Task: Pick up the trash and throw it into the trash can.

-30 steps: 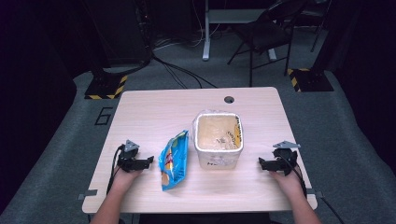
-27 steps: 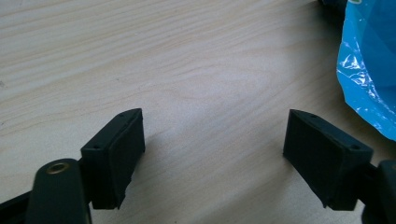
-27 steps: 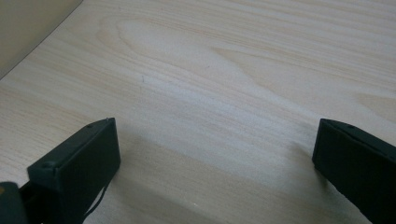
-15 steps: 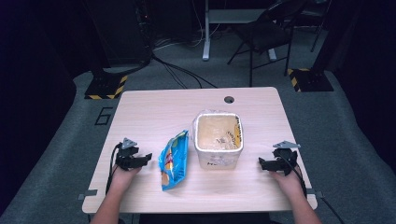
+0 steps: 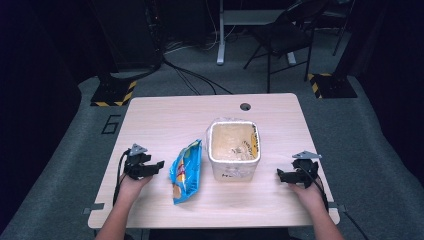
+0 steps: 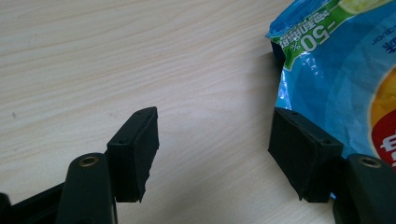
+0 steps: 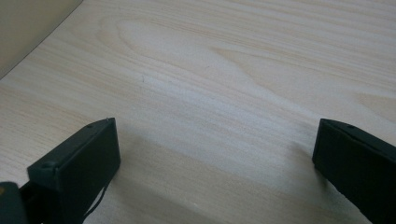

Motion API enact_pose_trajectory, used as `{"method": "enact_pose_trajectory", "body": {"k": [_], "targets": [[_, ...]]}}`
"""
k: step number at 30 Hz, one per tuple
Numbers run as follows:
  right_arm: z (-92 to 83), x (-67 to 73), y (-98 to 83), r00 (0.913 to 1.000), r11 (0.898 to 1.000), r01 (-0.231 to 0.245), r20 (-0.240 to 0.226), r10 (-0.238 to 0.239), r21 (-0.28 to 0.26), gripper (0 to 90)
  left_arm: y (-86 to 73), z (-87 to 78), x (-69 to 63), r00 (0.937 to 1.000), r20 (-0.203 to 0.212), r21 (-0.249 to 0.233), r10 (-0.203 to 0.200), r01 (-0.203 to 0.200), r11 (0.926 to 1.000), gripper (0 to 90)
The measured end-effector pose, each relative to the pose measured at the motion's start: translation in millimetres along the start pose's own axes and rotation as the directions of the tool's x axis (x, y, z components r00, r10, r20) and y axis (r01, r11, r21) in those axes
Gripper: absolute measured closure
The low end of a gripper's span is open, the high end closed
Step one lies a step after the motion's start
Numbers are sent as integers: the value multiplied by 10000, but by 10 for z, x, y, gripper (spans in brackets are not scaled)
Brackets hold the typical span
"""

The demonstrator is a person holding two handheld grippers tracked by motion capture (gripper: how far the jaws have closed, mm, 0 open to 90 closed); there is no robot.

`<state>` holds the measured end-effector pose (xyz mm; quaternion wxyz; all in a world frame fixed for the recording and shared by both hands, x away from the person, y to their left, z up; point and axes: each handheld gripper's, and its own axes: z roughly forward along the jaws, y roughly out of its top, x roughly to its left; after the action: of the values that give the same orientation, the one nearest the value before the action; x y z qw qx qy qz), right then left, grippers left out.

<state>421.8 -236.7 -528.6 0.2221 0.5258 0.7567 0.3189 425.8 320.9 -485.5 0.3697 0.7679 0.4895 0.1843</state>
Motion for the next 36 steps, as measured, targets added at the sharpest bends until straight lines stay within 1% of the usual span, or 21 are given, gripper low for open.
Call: {"method": "enact_pose_trajectory", "body": {"k": [6, 8, 10, 11, 12, 13, 14, 16, 18, 21, 22, 24, 26, 28, 29, 36], "targets": [[0, 0, 0, 10000, 10000, -2, 0, 2, -2, 1, 86, -43, -10, 10000, 30, -24, 6, -6, 10000, 329], [0, 0, 0, 10000, 10000, 0, 0, 0, -2, 1, 121, -61, -21, 9999, 128, -46, -42, 42, 10000, 336], [0, 0, 0, 10000, 10000, 1, -1, -1, 0, 1, 182, -88, -55, 9998, 202, -66, 36, -34, 10000, 342], [0, 0, 0, 10000, 10000, -2, -2, 2, -1, 1, 182, -88, -55, 9998, 202, -66, 36, -34, 10000, 347], [0, 0, 0, 10000, 10000, -2, -2, 2, -1, 1, 204, -96, -73, 9997, 217, -87, 96, -94, 9999, 347], [0, 0, 0, 10000, 10000, -2, -3, 2, -2, 1, 251, -113, -108, 9995, 221, -54, 237, -236, 9997, 351], [0, 0, 0, 10000, 10000, -2, -3, 2, -2, 1, 251, -113, -108, 9995, 221, -54, 237, -236, 9997, 355], [0, 0, 0, 10000, 10000, -3, -5, 3, -3, 1, 318, -132, -159, 9991, 269, -42, 341, -340, 9994, 360], [0, 0, 0, 10000, 10000, -5, -5, 5, -1, 1, 338, -134, -177, 9990, 283, -64, 348, -346, 9994, 362], [0, 0, 0, 10000, 10000, -1, -3, 1, -2, 1, 399, -141, -228, 9983, 346, -38, 462, -461, 9989, 372], [0, 0, 0, 10000, 10000, -1, -3, 1, 0, 1, 436, -143, -263, 9976, 371, -22, 593, -592, 9982, 373], [0, 0, 0, 10000, 10000, -1, -4, 1, -1, 1, 453, -142, -284, 9973, 404, -6, 610, -610, 9981, 377], [0, 0, 0, 10000, 10000, -4, -6, 4, -2, 1, 502, -134, -335, 9957, 472, 25, 793, -795, 9968, 382], [0, 0, 0, 10000, 10000, -4, -5, 4, -2, 1, 517, -128, -349, 9952, 509, 22, 831, -834, 9965, 386], [0, 0, 0, 10000, 10000, -1, -5, 1, -1, 1, 542, -117, -381, 9948, 537, 56, 863, -867, 9962, 389], [0, 0, 0, 10000, 10000, -6, -7, 6, -3, 1, 611, -92, -455, 9922, 608, 245, 1088, -1105, 9936, 438]]}}
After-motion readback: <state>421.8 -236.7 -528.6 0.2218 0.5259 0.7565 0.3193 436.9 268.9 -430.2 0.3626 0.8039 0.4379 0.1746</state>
